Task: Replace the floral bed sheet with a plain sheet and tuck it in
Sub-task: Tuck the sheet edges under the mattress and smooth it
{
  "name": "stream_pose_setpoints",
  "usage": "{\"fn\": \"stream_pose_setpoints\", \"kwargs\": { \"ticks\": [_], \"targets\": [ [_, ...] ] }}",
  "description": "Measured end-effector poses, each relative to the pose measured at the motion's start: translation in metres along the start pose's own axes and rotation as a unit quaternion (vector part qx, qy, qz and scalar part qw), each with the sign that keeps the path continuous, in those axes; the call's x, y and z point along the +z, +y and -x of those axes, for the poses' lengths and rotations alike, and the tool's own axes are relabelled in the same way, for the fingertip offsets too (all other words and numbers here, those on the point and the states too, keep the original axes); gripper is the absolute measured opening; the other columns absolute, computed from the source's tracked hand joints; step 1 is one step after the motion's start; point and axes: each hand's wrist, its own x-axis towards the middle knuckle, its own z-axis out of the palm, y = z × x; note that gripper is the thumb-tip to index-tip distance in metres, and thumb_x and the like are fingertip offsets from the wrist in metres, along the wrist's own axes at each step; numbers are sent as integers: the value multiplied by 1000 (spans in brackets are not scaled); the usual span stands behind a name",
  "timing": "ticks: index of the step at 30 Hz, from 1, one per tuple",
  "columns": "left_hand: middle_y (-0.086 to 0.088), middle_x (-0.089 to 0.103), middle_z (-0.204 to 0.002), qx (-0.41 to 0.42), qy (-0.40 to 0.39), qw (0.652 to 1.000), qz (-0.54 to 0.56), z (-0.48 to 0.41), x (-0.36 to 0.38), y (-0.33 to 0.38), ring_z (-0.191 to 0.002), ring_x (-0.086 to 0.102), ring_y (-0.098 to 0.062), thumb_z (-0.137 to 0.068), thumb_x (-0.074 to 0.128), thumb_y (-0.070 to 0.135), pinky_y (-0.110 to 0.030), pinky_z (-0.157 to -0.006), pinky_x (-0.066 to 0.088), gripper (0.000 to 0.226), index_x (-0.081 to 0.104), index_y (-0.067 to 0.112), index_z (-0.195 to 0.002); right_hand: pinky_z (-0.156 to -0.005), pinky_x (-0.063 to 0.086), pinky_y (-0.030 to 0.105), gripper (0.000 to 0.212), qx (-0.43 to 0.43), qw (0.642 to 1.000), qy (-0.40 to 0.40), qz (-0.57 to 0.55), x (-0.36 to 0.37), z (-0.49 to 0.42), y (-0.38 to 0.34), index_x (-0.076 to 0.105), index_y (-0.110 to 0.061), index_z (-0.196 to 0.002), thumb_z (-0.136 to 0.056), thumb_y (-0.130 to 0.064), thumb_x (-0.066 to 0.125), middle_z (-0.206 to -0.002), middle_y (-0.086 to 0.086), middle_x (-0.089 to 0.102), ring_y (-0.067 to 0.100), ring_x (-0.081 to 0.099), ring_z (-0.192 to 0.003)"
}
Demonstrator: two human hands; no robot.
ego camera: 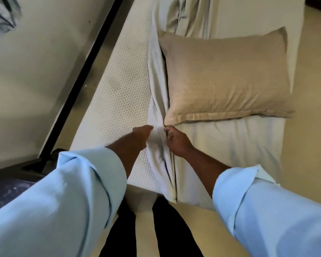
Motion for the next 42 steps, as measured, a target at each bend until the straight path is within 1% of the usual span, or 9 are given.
{"fn": "stream_pose_setpoints", "kwargs": {
  "ticks": [3,7,10,20,28,31,34,38,42],
  "targets": [
    [-11,53,-142,-17,-47,999,19,-17,7,4,-131,52,-31,-92,66,38,-44,-98,46,56,53,11,-139,-95,54,39,47,16,1000,-8,-5,8,-9,4,56,-30,-137,-95,-12,46,-122,5,68,28,65,-110],
    [-3,56,-87,7,-59,998,-15,-28,8,9,-72,53,-15,-93,65,28,-29,-65,45,14,60,15,-88,-103,48,33,47,28,999,5,-30,22,-16,-1,57,-26,-138,-97,-8,45,-135,2,64,24,60,-120],
    [0,52,-73,26,-70,997,-1,-26,6,11,-63,46,-13,-90,70,20,-30,-67,41,17,62,18,-75,-100,45,27,50,36,998,11,-41,29,-14,-6,57,-22,-138,-92,-6,50,-133,4,64,24,61,-119],
    [-8,70,-122,37,-188,969,157,-27,-21,14,-109,70,-27,-101,46,23,-42,-107,45,16,58,14,-106,-96,51,41,55,76,993,89,-17,55,-21,-30,57,-17,-124,-80,-44,76,-124,7,62,27,61,-113],
    [-7,65,-94,140,-70,987,29,-43,-32,-7,-71,60,-13,-98,53,6,-19,-48,46,12,56,16,-92,-89,56,34,22,177,983,32,42,53,-42,-30,75,-16,-95,-87,-25,56,-103,7,72,32,67,-102],
    [-7,69,-103,105,-82,990,55,-46,-35,-9,-81,65,-18,-101,42,8,-29,-67,51,17,57,16,-98,-52,44,26,26,191,963,-57,-180,57,-31,-42,60,-11,-69,-90,-6,47,-66,9,56,26,55,-62],
    [-9,68,-105,66,-142,985,75,-42,-32,-12,-90,64,-24,-104,39,12,-38,-86,54,22,59,14,-110,-48,30,26,25,237,921,-54,-305,66,-26,-40,56,-12,-68,-88,-4,43,-61,8,51,19,51,-47],
    [-13,72,-112,66,-128,986,83,-45,-25,-14,-88,71,-23,-104,35,8,-40,-89,56,27,56,11,-121,-62,45,28,10,162,954,120,-220,78,-29,-26,61,-17,-88,-90,-26,65,-75,-3,63,18,60,-70],
    [-13,73,-111,62,-107,986,113,-52,-26,-12,-88,73,-24,-104,34,8,-35,-73,59,24,54,11,-117,-72,49,29,49,67,986,139,-61,84,-27,-8,62,-18,-104,-72,-48,85,-91,-6,63,13,60,-79]
  ]
}}
